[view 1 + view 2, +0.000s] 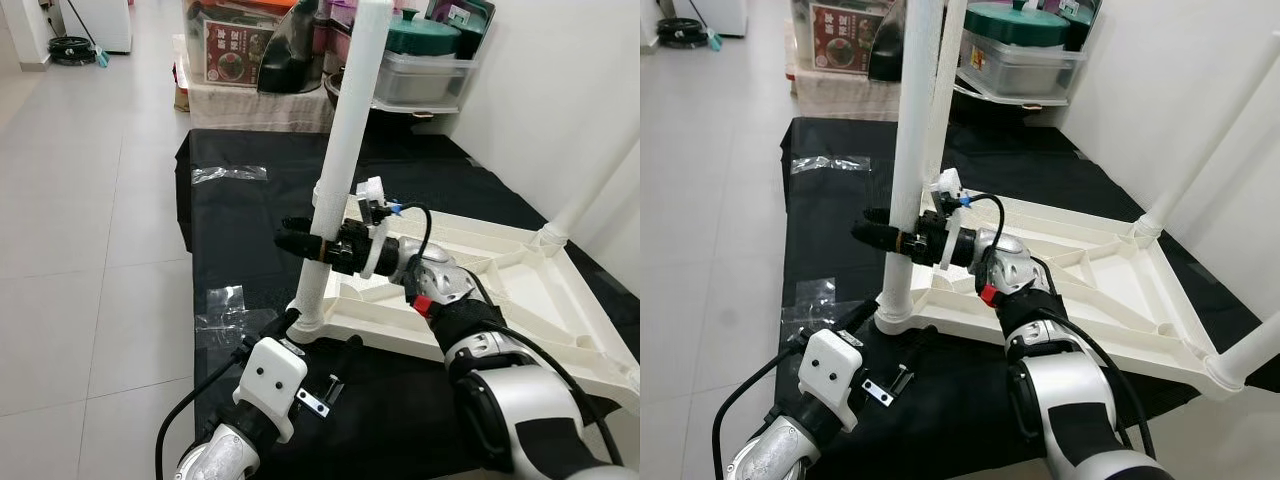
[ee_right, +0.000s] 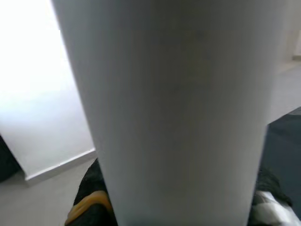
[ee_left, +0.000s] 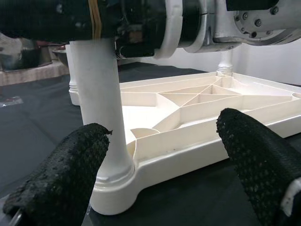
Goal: Building children table
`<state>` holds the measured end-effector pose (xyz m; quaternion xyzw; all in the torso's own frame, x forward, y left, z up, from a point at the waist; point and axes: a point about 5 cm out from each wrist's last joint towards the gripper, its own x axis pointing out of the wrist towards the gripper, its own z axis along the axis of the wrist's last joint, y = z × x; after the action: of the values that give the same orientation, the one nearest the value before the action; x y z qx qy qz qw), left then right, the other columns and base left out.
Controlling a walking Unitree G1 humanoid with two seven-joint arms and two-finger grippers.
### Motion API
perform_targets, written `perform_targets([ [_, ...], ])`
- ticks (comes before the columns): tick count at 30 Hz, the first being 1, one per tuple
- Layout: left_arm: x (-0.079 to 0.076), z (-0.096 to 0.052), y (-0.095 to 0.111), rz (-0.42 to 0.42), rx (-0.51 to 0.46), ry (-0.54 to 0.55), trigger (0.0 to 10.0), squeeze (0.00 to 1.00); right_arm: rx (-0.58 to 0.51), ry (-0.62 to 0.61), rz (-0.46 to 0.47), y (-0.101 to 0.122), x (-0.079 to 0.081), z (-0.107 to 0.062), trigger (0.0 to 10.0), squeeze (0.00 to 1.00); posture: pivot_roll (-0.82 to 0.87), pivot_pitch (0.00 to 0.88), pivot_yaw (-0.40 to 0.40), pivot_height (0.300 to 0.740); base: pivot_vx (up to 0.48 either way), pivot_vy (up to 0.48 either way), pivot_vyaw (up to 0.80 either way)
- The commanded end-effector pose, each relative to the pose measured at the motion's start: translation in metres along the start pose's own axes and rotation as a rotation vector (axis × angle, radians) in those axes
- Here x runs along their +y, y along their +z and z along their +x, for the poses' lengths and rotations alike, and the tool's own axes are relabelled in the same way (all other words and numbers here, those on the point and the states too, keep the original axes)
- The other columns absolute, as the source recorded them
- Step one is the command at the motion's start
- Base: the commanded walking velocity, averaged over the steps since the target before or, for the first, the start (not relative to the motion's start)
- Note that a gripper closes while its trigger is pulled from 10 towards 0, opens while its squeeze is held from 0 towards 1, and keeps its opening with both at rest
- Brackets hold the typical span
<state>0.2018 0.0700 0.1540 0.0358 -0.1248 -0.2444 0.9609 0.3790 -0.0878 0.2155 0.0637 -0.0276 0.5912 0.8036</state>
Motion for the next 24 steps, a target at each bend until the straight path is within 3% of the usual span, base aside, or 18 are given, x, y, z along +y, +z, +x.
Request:
perform_targets([
  [1,-0.003,0.000,-0.004,-0.010,0.022,-0.006,10.0,0.00,0.002,-0.065,0.037,-0.005,-0.004,-0.002,0.0,0.00,0.11,0.045,-0.150,0.740,0.000,0.000,0.00],
  [2,-0.003,0.000,-0.004,-0.011,0.023,-0.007,10.0,0.00,0.004,-0.153,0.021,-0.004,-0.010,-0.006,0.0,0.00,0.11,0.044,-0.149,0.740,0.000,0.000,0.00],
  [3,-0.003,0.000,-0.004,-0.011,0.023,-0.007,10.0,0.00,0.004,-0.153,0.021,-0.004,-0.010,-0.006,0.0,0.00,0.11,0.044,-0.149,0.740,0.000,0.000,0.00],
  [6,-0.003,-0.001,-0.004,-0.013,0.025,-0.007,10.0,0.00,0.006,-0.502,-0.025,-0.003,-0.028,-0.019,0.0,0.00,0.10,0.044,-0.146,0.740,0.000,0.000,0.00],
  [7,-0.003,-0.001,-0.004,-0.013,0.025,-0.007,10.0,0.00,0.006,-0.502,-0.025,-0.003,-0.028,-0.019,0.0,0.00,0.10,0.044,-0.146,0.740,0.000,0.000,0.00],
  [8,-0.002,-0.001,-0.005,-0.011,0.027,-0.007,10.0,0.00,0.062,-0.940,0.028,-0.013,-0.046,-0.040,0.0,0.00,0.10,0.042,-0.144,0.740,0.000,0.000,0.00],
  [9,-0.002,-0.001,-0.004,-0.011,0.026,-0.008,10.0,0.00,0.092,-1.099,0.028,-0.018,-0.050,-0.050,0.0,0.00,0.10,0.042,-0.144,0.740,0.000,0.000,0.00],
  [10,-0.002,-0.001,-0.004,-0.011,0.026,-0.008,10.0,0.00,0.092,-1.099,0.028,-0.018,-0.050,-0.050,0.0,0.00,0.10,0.042,-0.144,0.740,0.000,0.000,0.00],
  [13,-0.002,-0.001,-0.005,-0.009,0.028,-0.010,10.0,0.00,0.090,-1.350,0.063,-0.030,-0.050,-0.062,0.0,0.00,0.10,0.044,-0.143,0.740,0.000,0.000,0.00],
  [15,-0.002,-0.001,-0.005,-0.009,0.028,-0.010,10.0,0.00,0.090,-1.350,0.063,-0.030,-0.050,-0.062,0.0,0.00,0.10,0.044,-0.143,0.740,0.000,0.000,0.00],
  [19,-0.002,-0.001,-0.005,-0.007,0.031,-0.012,10.0,0.00,0.014,-1.525,0.099,-0.038,-0.039,-0.055,0.0,0.00,0.11,0.036,-0.141,0.740,0.000,0.000,0.00],
  [24,-0.002,-0.001,-0.006,-0.007,0.032,-0.012,10.0,0.00,-0.019,-1.543,0.084,-0.036,-0.033,-0.047,0.0,0.00,0.10,0.035,-0.137,0.740,0.000,0.000,0.00],
])
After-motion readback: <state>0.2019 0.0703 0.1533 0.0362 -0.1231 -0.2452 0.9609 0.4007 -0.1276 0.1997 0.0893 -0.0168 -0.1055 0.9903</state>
